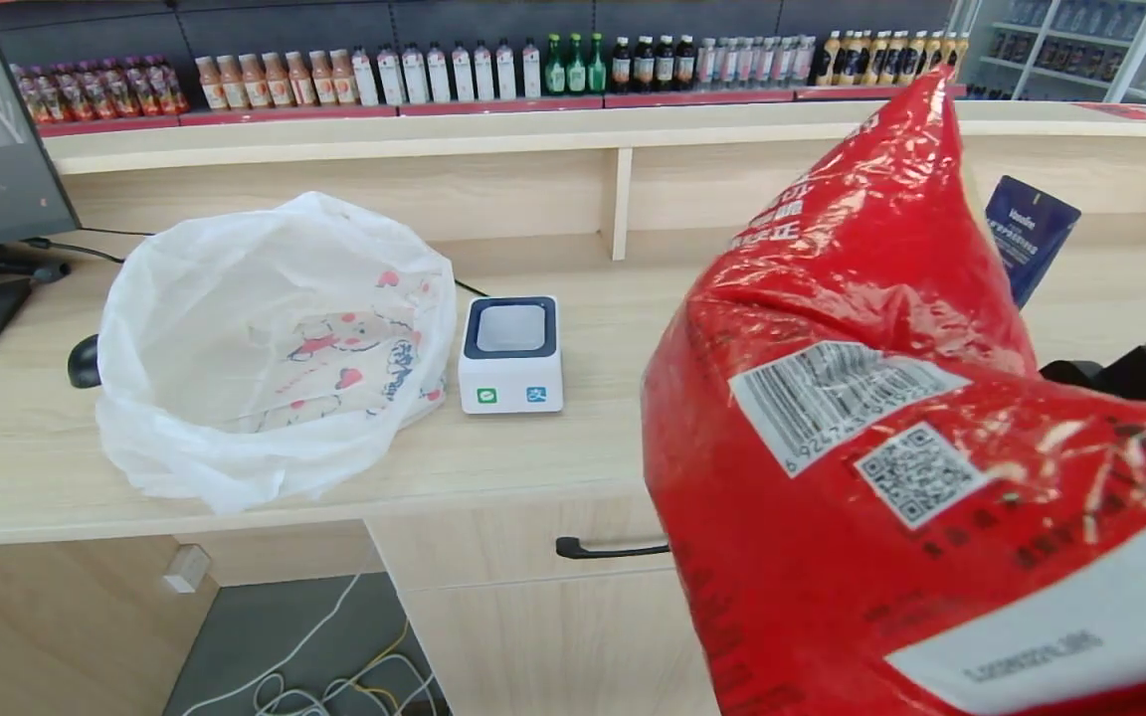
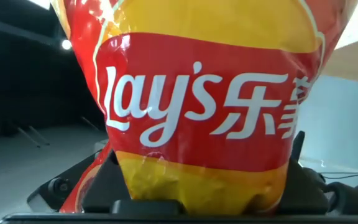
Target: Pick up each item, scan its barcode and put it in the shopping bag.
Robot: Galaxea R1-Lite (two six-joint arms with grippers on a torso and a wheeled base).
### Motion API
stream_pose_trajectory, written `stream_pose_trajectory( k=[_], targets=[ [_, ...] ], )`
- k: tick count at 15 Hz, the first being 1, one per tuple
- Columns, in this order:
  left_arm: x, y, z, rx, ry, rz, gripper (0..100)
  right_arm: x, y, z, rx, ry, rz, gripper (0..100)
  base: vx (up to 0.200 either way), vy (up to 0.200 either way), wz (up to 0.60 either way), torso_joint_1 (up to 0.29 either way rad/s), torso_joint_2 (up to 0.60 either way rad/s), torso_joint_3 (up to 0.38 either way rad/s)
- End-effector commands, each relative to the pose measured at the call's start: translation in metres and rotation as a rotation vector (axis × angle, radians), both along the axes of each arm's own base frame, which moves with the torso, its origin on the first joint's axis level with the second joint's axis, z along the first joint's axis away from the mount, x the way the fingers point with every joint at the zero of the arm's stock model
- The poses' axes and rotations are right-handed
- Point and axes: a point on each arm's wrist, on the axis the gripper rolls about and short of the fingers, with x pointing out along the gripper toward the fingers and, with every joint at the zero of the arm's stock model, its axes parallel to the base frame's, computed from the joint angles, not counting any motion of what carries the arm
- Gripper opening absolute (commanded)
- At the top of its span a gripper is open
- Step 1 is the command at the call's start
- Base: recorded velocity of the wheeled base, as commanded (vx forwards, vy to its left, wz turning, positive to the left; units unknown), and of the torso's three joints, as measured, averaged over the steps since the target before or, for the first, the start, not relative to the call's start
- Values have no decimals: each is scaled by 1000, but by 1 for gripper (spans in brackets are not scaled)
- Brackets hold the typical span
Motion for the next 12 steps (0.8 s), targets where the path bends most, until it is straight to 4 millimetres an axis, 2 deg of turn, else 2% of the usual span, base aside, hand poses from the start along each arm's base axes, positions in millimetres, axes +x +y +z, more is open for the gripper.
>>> stream_pose_trajectory(
  k=[1, 12],
  targets=[
    [0, 0, 0, 0, -1, -1, 100, 9, 11, -4, -19, 17, 3, 0, 0, 0, 0, 0, 0, 0],
    [0, 0, 0, 0, -1, -1, 100, 7, 10, -20, -48, 78, 14, 0, 0, 0, 0, 0, 0, 0]
  ],
)
